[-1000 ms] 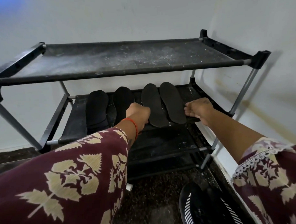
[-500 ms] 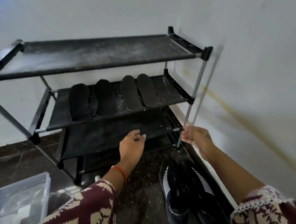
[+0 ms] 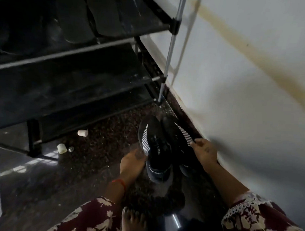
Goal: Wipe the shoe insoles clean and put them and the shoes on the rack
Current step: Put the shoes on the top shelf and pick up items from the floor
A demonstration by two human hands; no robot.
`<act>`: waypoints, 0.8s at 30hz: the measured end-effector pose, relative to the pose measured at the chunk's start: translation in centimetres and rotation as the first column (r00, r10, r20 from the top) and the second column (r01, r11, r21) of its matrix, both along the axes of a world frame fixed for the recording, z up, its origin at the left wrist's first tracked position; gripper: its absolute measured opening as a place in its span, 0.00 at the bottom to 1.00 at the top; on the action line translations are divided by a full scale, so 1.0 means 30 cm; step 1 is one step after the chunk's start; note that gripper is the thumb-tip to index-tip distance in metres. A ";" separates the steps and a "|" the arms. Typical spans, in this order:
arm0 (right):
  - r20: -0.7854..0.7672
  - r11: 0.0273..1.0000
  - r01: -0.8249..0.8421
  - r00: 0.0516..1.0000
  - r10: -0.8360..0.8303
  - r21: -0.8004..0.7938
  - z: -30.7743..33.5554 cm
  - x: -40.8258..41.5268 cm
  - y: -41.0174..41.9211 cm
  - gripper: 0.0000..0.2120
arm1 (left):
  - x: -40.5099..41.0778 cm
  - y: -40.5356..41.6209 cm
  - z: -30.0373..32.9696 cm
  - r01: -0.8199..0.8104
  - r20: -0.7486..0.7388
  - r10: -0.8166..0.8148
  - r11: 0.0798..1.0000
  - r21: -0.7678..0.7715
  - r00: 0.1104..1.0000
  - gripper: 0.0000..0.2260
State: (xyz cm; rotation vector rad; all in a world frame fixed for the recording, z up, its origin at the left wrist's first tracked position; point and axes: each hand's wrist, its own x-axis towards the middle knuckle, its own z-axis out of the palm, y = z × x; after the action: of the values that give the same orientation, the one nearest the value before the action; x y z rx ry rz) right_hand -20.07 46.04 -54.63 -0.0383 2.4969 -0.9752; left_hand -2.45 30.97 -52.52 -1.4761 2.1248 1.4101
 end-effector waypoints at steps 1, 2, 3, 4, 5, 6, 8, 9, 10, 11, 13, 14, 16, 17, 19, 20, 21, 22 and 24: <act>-0.028 0.999 -0.013 1.000 0.014 0.044 -0.026 0.000 0.027 0.15 | -0.007 0.016 -0.036 0.034 0.028 -0.035 0.999 0.033 0.999 0.19; -0.064 0.995 -0.043 0.997 0.049 0.088 -0.048 0.000 0.051 0.17 | -0.011 0.034 -0.072 0.064 0.039 -0.067 0.996 0.065 0.997 0.20; -0.103 0.987 -0.087 0.990 0.101 0.132 -0.071 -0.002 0.072 0.18 | -0.016 0.052 -0.101 0.076 0.040 -0.081 0.991 0.110 0.996 0.22; -0.131 0.974 -0.136 0.978 0.161 0.182 -0.088 -0.001 0.084 0.19 | -0.020 0.069 -0.128 0.059 0.032 -0.065 0.985 0.160 0.997 0.24; -0.131 0.954 -0.190 0.966 0.224 0.234 -0.106 0.001 0.091 0.19 | -0.027 0.086 -0.139 0.018 0.034 -0.026 0.977 0.214 0.999 0.25; -0.098 0.927 -0.239 0.956 0.277 0.288 -0.114 0.006 0.089 0.20 | -0.032 0.098 -0.153 -0.039 0.039 0.029 0.962 0.272 0.999 0.26; 0.001 0.878 -0.290 0.950 0.313 0.381 -0.120 0.015 0.078 0.23 | -0.045 0.115 -0.184 -0.165 0.065 0.152 0.901 0.402 0.986 0.25; 0.040 0.862 -0.289 0.953 0.301 0.416 -0.122 0.015 0.075 0.23 | -0.048 0.117 -0.210 -0.206 0.063 0.200 0.870 0.448 0.978 0.26; 0.065 0.855 -0.283 0.957 0.284 0.435 -0.117 0.017 0.072 0.23 | -0.049 0.115 -0.258 -0.229 0.050 0.234 0.849 0.475 0.971 0.30; 0.071 0.854 -0.279 0.958 0.276 0.439 -0.114 0.019 0.072 0.22 | -0.051 0.113 -0.294 -0.249 0.033 0.269 0.833 0.494 0.963 0.33; 0.058 0.863 -0.271 0.960 0.274 0.427 -0.102 0.025 0.068 0.21 | -0.063 0.112 -0.245 -0.295 0.001 0.352 0.782 0.550 0.936 0.30; 0.051 0.870 -0.271 0.960 0.275 0.412 -0.095 0.031 0.065 0.20 | -0.067 0.113 -0.197 -0.309 -0.015 0.386 0.760 0.572 0.923 0.26; 0.056 0.883 -0.274 0.960 0.273 0.381 -0.082 0.047 0.060 0.20 | -0.069 0.109 -0.157 -0.314 -0.029 0.407 0.746 0.587 0.913 0.23; 0.059 0.893 -0.268 0.962 0.265 0.363 -0.072 0.057 0.058 0.19 | -0.066 0.103 -0.152 -0.310 -0.022 0.397 0.748 0.586 0.917 0.22; 0.065 0.922 -0.233 0.973 0.224 0.311 -0.045 0.082 0.050 0.17 | -0.052 0.086 -0.128 -0.302 -0.010 0.385 0.739 0.602 0.923 0.21; 0.072 0.937 -0.207 0.978 0.194 0.281 -0.024 0.095 0.044 0.17 | -0.045 0.078 -0.108 -0.301 0.003 0.381 0.727 0.617 0.925 0.20; 0.085 0.949 -0.189 0.981 0.173 0.253 0.003 0.107 0.034 0.17 | -0.036 0.069 -0.087 -0.304 0.019 0.374 0.722 0.621 0.927 0.20; 0.107 0.954 -0.184 0.981 0.162 0.237 0.033 0.119 0.023 0.16 | -0.027 0.063 -0.063 -0.306 0.031 0.369 0.719 0.624 0.929 0.19; 0.160 0.965 -0.176 0.976 0.146 0.193 0.096 0.145 0.005 0.15 | -0.009 0.045 -0.009 -0.300 0.040 0.354 0.722 0.624 0.935 0.18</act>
State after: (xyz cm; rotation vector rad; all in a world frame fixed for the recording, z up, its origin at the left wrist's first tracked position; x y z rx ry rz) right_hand -15.73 46.18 -51.76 -0.1000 2.4044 -0.6265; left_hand -2.73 32.33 -52.79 -1.5508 1.2270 2.0650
